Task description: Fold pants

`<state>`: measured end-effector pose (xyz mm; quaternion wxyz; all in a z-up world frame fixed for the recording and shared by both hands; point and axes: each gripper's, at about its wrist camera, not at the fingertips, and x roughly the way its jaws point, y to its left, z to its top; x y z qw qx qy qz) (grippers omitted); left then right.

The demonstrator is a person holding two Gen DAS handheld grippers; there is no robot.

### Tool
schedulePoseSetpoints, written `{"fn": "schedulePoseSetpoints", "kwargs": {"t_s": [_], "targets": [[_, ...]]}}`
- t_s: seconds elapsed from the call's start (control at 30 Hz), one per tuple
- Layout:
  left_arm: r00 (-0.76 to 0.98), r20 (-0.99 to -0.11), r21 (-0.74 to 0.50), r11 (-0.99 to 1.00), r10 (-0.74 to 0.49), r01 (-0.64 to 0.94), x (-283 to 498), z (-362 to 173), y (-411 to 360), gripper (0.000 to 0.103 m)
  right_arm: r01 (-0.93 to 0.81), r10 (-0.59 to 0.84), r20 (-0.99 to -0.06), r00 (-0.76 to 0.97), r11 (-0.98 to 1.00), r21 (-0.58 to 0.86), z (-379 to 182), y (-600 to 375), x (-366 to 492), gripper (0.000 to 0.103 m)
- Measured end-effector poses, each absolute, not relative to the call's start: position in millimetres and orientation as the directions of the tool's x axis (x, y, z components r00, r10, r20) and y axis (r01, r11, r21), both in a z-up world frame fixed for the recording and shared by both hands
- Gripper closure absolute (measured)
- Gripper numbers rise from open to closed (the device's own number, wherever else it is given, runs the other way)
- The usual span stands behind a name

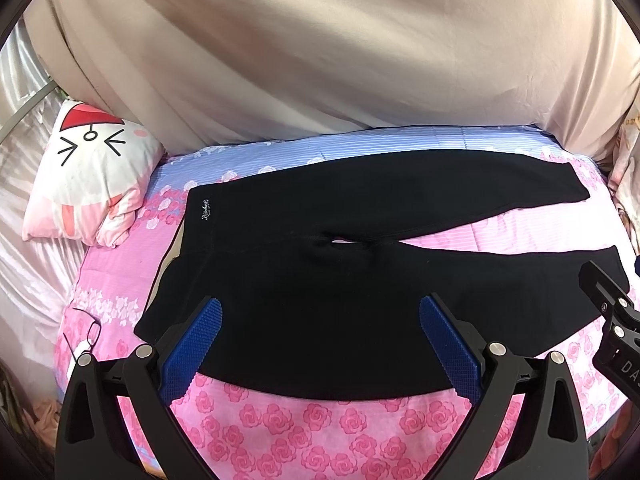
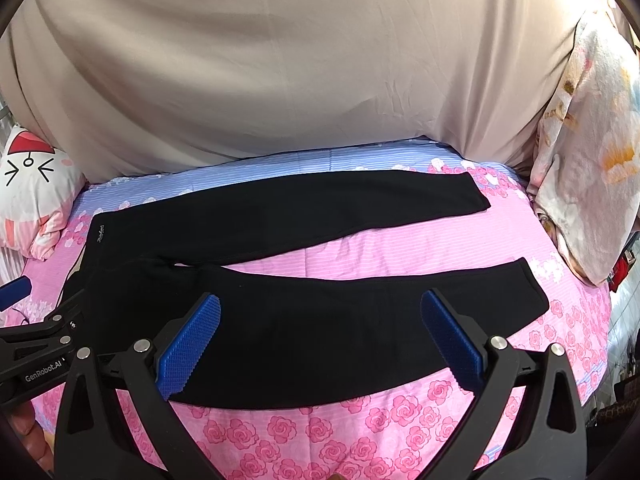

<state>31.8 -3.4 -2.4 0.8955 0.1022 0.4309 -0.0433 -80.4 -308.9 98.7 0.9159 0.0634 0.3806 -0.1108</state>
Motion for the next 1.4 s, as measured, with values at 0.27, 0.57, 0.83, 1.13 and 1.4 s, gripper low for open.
{"fn": "schedulePoseSetpoints", "kwargs": {"t_s": [0.27, 0.57, 0.83, 1.13, 1.4], "targets": [[0.583, -0.812, 0.086, 0.981, -0.032, 0.175, 45.6, -12.4, 7.8, 0.005, 0.276, -0.168, -0.735, 0.657, 0.961, 0.027, 88.2, -313.8, -75.0, 0.005], [0.650, -0.753, 0.101, 0.959, -0.100, 0.265, 71.2, -22.8, 12.9, 0.005, 0.399, -0.298, -0.736, 0.608, 0.916, -0.041, 79.1, -366.2, -68.9, 0.005], [0.600, -0.800, 0.152, 0.972, 0.016, 0.177, 115.1, -44.7, -30.0, 0.005, 0.333, -0.292, -0.752, 0.591, 0.937, -0.103, 47.2, -497.2, 22.8, 0.005], [0.603, -0.790, 0.237, 0.963, 0.115, 0.126, 146.8, -70.7, -88.1, 0.005, 0.258, -0.180, -0.810, 0.558, 0.965, -0.037, -20.7, -642.1, 134.5, 0.005], [0.560, -0.814, 0.255, 0.961, 0.155, 0.105, 157.5, -95.3, -109.5, 0.005, 0.221, -0.051, -0.853, 0.520, 0.972, 0.077, -65.4, -711.5, 177.4, 0.005]]}}
